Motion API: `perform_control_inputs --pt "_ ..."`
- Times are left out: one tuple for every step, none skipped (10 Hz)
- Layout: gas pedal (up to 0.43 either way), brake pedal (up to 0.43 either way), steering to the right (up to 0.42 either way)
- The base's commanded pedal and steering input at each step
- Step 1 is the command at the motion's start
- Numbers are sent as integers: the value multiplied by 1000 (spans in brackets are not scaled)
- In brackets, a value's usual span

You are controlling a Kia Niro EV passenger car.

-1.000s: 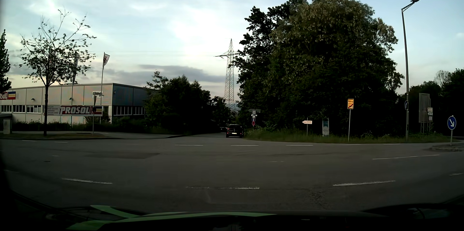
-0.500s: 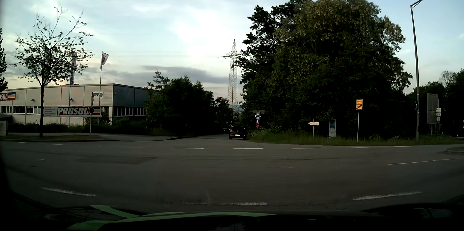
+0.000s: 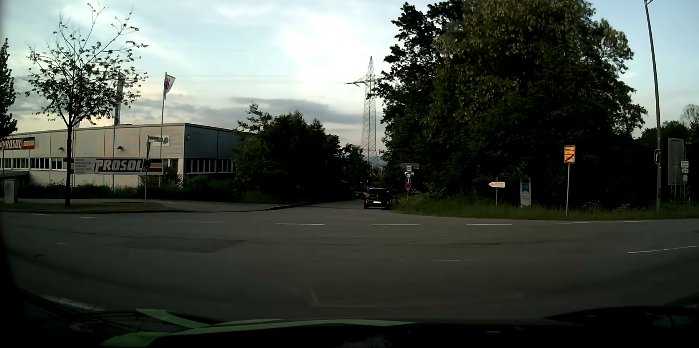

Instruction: Follow the waypoints while adhering to traffic rules and regulations

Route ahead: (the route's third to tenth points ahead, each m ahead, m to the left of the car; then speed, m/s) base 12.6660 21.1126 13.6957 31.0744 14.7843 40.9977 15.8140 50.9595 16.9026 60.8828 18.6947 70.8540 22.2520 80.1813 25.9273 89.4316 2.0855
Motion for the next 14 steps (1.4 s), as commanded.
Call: perform_control_inputs --pt "319 0 -311" --pt "319 0 -341" --pt "319 0 -369" --pt "319 0 -389" --pt "260 0 -408" --pt "228 0 -430" --pt "228 0 -450" --pt "240 0 -467" --pt "240 0 -480" --pt "240 0 -485" --pt "240 0 -486" --pt "240 0 -485" --pt "240 0 -483" --pt "228 0 -473"
